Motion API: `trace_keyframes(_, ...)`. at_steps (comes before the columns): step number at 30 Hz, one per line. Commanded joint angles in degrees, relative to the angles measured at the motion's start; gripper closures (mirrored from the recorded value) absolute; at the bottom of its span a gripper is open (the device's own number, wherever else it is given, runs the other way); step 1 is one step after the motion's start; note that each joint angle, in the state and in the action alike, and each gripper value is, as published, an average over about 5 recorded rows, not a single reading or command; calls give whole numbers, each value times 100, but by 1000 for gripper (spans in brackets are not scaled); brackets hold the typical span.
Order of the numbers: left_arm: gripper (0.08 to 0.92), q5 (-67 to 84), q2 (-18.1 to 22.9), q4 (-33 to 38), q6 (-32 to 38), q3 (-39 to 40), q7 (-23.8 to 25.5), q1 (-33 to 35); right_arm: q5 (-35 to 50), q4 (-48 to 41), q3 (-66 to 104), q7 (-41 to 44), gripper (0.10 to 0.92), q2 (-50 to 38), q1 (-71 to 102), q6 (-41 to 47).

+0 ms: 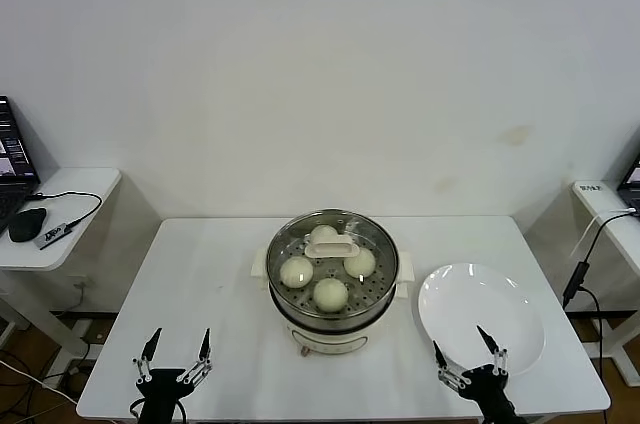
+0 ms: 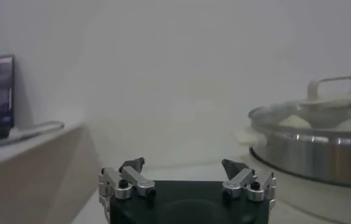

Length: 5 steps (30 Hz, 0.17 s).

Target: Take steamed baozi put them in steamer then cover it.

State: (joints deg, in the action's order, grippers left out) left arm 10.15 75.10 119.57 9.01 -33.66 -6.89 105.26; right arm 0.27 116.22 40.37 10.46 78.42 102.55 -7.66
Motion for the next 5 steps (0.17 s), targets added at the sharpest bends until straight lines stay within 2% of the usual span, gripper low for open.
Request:
trace_keyframes(1,177,265,55,-131,194,-136,177,211,514,123,-173,-147,203,-95,108,415)
trace_keyframes(5,177,264,70,-94,136,-114,175,227,598,141,-283,-193,203,-101,113,556)
